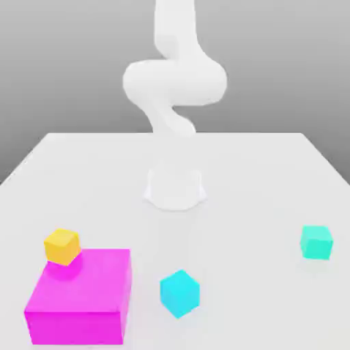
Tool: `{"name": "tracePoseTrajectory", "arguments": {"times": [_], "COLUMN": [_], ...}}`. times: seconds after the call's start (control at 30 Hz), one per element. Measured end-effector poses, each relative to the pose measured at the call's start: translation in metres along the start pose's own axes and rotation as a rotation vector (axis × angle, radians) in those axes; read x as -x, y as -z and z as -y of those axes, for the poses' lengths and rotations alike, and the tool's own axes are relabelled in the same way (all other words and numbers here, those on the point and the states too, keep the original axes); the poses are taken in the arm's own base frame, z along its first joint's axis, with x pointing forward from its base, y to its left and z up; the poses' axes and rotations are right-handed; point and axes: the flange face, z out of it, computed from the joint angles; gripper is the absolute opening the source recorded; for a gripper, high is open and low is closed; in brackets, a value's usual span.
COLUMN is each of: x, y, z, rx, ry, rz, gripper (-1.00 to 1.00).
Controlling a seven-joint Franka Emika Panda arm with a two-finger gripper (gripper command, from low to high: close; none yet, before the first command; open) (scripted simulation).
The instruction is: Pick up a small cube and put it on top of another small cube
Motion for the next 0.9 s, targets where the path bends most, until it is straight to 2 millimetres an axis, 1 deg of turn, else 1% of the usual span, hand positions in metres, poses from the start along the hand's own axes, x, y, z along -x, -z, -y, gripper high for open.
{"name": "tracePoseTrajectory", "arguments": {"times": [0.13, 0.23, 0.33, 0.43, 0.53, 0.67, 0.8, 0.9], "x": [0.012, 0.026, 0.045, 0.069, 0.098, 0.147, 0.195, 0.236], "y": [-0.061, -0.106, -0.151, -0.196, -0.241, -0.297, -0.352, -0.391], "z": [0.027, 0.044, 0.059, 0.071, 0.081, 0.091, 0.090, 0.085], "rx": [0.054, 0.090, 0.125, 0.159, 0.191, 0.227, 0.269, 0.298], "ry": [0.058, 0.101, 0.145, 0.191, 0.236, 0.307, 0.359, 0.401], "rz": [0.073, 0.128, 0.182, 0.238, 0.294, 0.374, 0.449, 0.508], "gripper": [0.00, 0.00, 0.00, 0.00, 0.00, 0.00, 0.00, 0.00]}}
